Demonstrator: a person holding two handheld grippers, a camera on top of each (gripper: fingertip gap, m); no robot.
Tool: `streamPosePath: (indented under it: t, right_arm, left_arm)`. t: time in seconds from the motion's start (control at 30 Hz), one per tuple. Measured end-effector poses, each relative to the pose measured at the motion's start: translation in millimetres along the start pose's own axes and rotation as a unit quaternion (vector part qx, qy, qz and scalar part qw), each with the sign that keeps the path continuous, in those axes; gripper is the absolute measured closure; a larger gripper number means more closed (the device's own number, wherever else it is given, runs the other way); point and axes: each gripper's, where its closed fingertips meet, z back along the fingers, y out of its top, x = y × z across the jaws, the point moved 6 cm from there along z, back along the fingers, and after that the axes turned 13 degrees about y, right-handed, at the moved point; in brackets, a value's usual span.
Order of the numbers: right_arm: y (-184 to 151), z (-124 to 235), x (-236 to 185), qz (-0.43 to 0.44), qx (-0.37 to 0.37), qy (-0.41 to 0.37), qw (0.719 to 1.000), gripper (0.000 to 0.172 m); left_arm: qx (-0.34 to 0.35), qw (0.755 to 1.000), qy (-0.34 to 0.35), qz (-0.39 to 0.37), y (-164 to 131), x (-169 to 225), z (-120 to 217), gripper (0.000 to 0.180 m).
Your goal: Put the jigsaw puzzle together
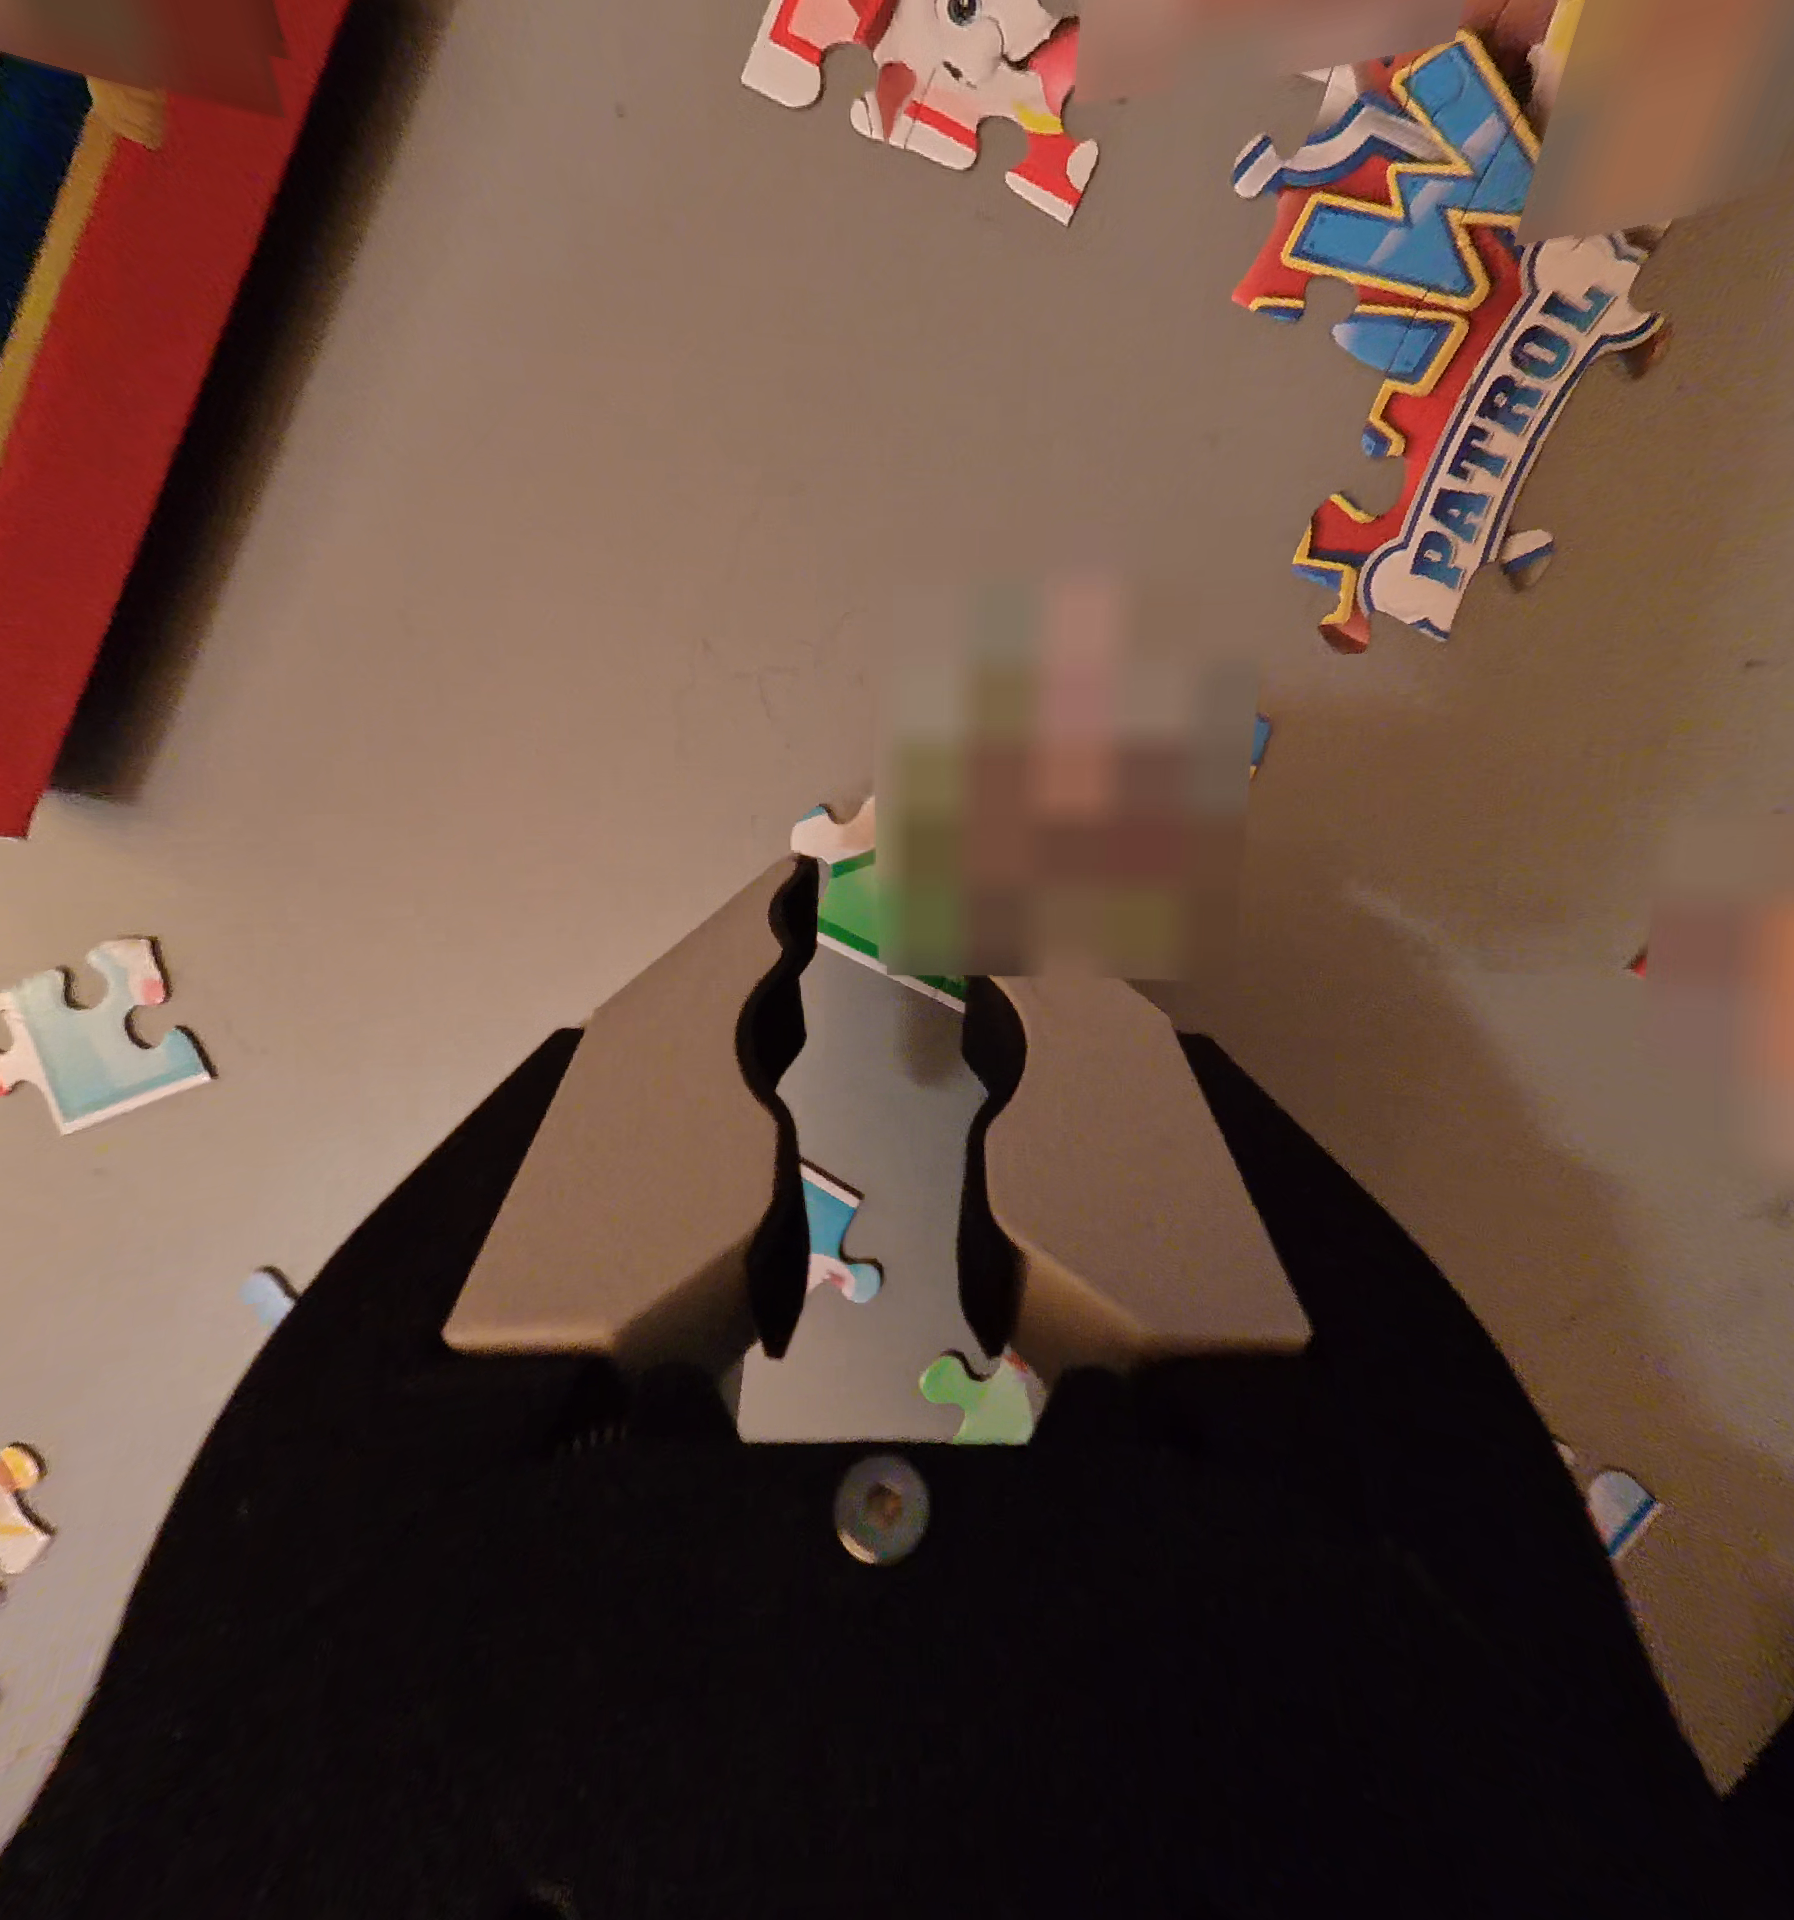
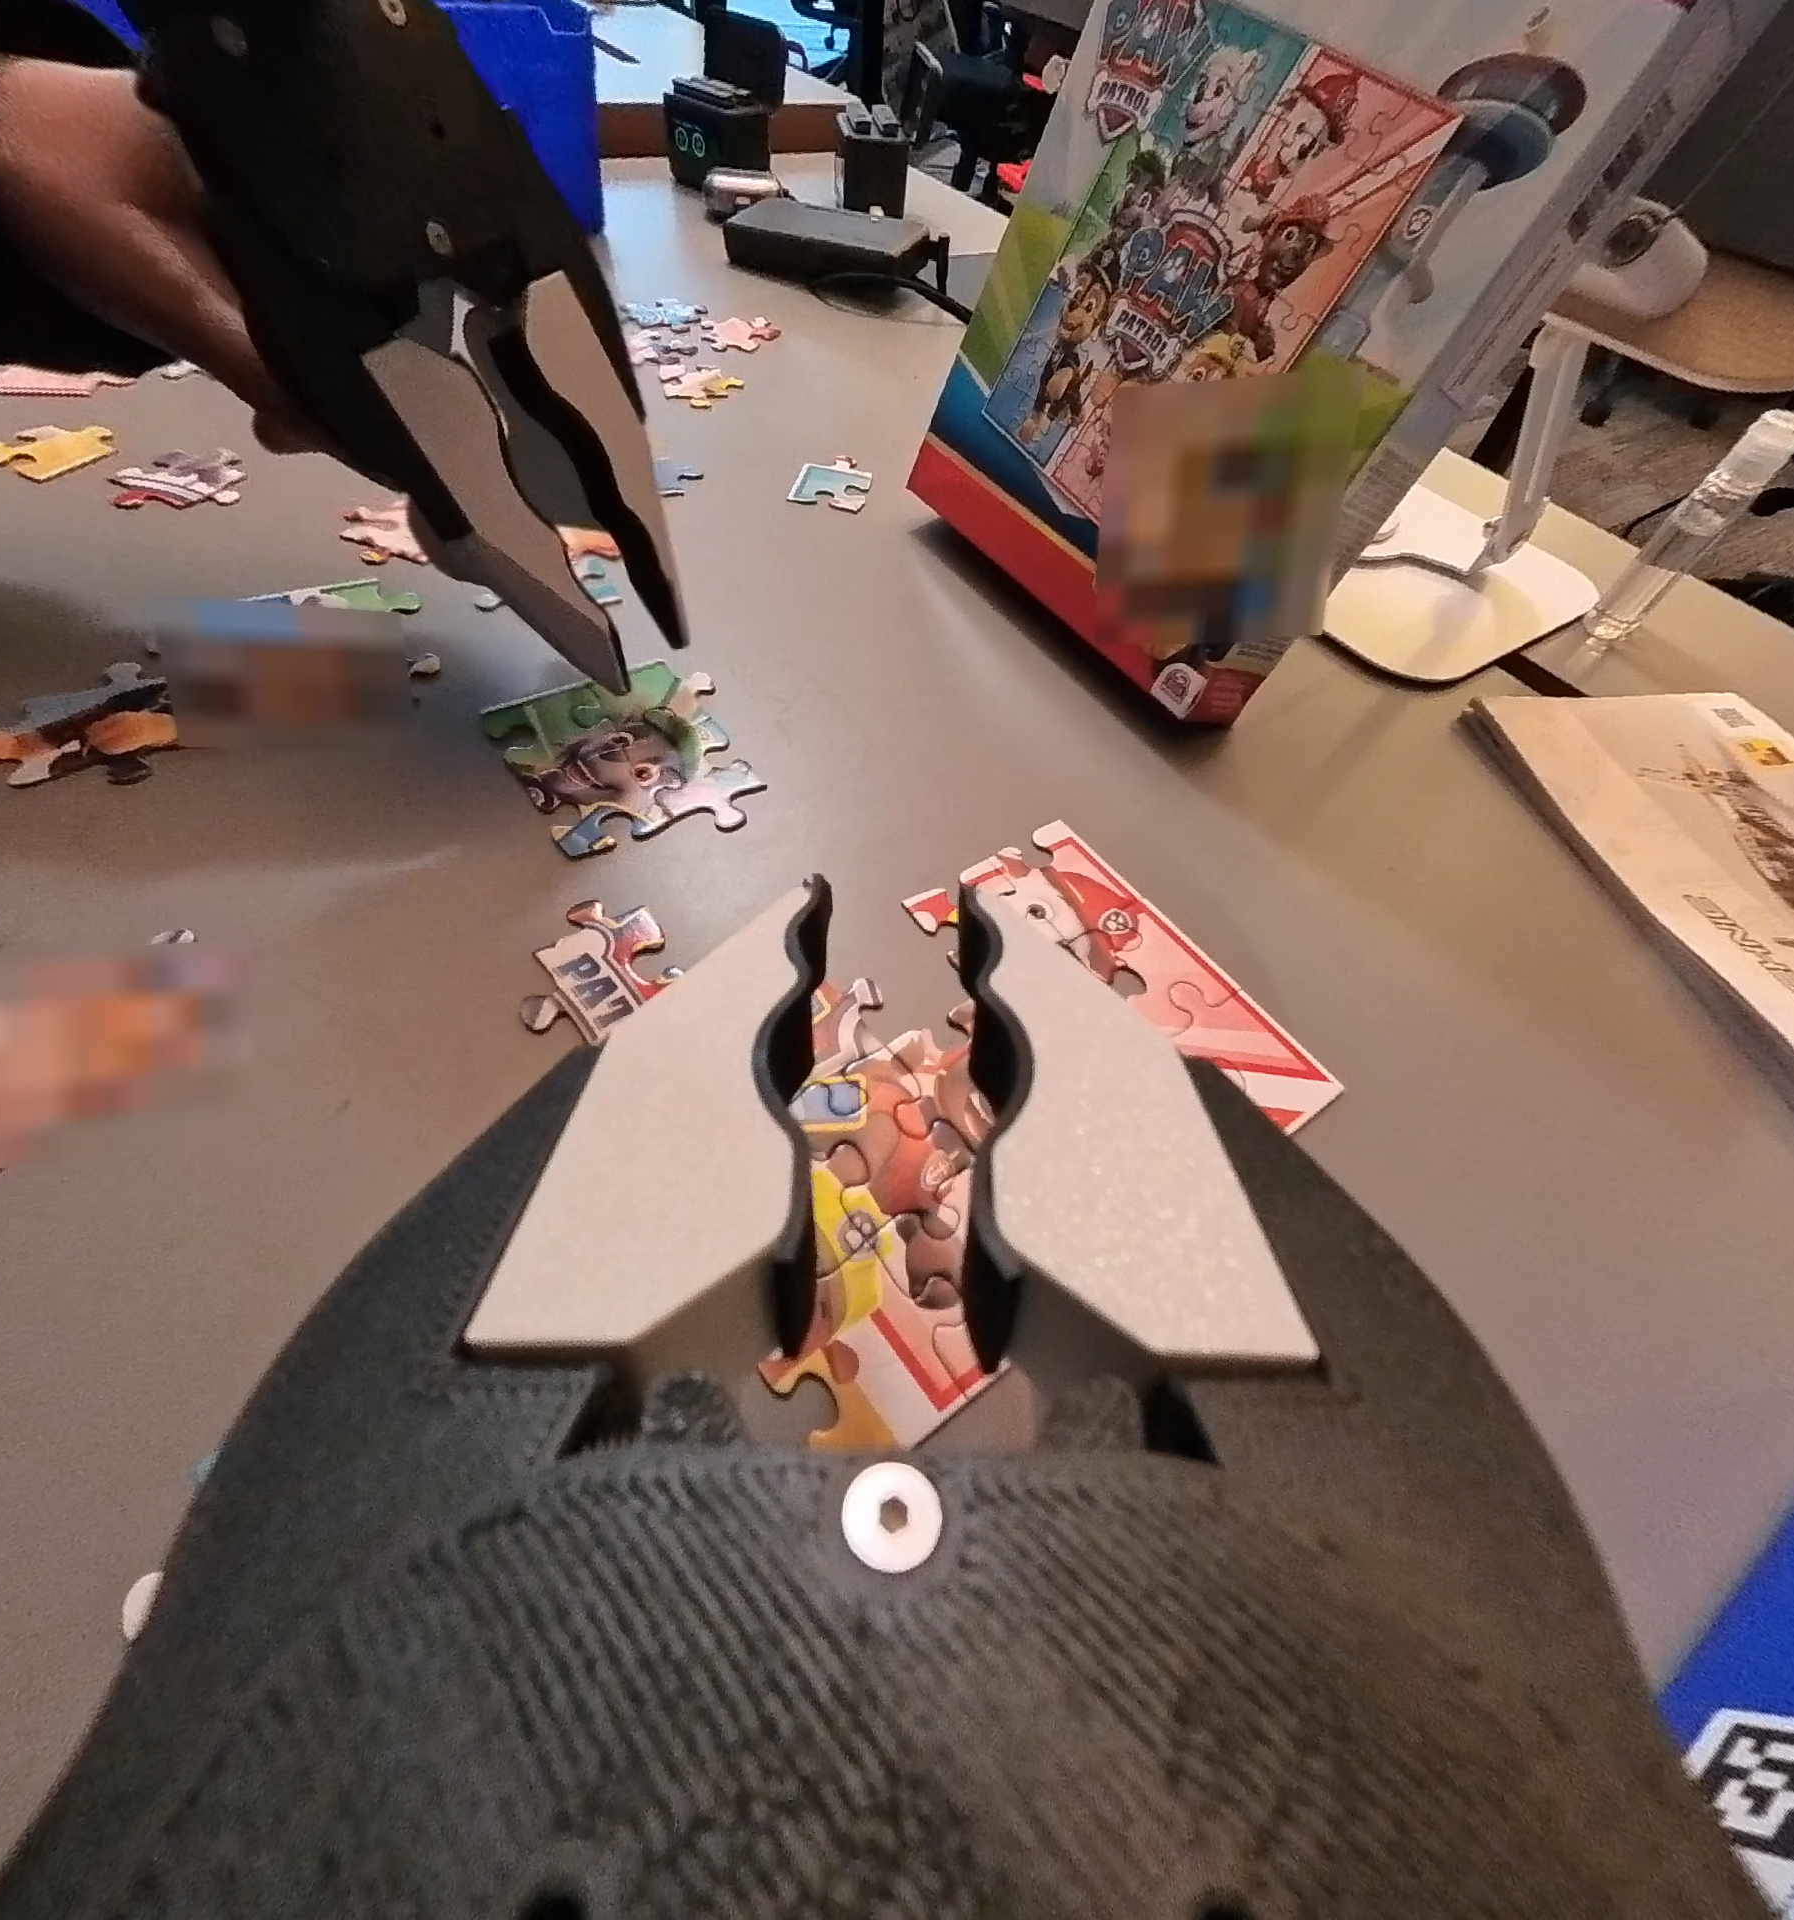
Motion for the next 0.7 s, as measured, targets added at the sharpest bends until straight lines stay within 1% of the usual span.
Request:
streamPosePath:
  t: [0.1,0.23,0.37,0.43,0.53,0.57,0.63,0.67,0.7]
  right_arm:
    - [0,-1,0,0.001,-0.002,0.000,1.000,0.149]
    - [-1,-1,0,0.002,-0.005,-0.001,1.000,0.149]
    - [-1,-1,0,0.002,-0.005,-0.001,1.000,0.149]
    - [-1,-1,0,0.002,-0.006,-0.002,1.000,0.149]
    - [-1,-1,-1,0.002,-0.006,-0.001,1.000,0.149]
    - [-1,-2,-1,0.003,-0.006,0.000,1.000,0.149]
    - [-1,-2,-1,0.005,-0.008,0.000,1.000,0.149]
    - [-1,-2,-1,0.005,-0.009,-0.001,1.000,0.149]
    - [-1,-2,-1,0.005,-0.010,-0.002,1.000,0.149]
  left_arm:
    - [-0.016,1.000,-0.004,0.007,-9,2,-3,0.157]
    - [-0.005,1.000,0.009,0.009,-8,5,1,0.160]
    - [-0.018,0.999,-0.015,0.026,-10,11,0,0.164]
    - [-0.027,0.999,-0.004,0.020,-7,13,7,0.157]
    - [0.004,1.000,-0.005,0.016,2,20,17,0.154]
    - [0.003,1.000,-0.018,0.022,2,25,15,0.150]
    - [-0.006,0.999,-0.044,0.028,-4,34,7,0.147]
    - [-0.012,0.999,-0.041,0.027,-7,36,4,0.147]
    - [0.005,0.999,-0.037,0.030,-5,37,4,0.148]
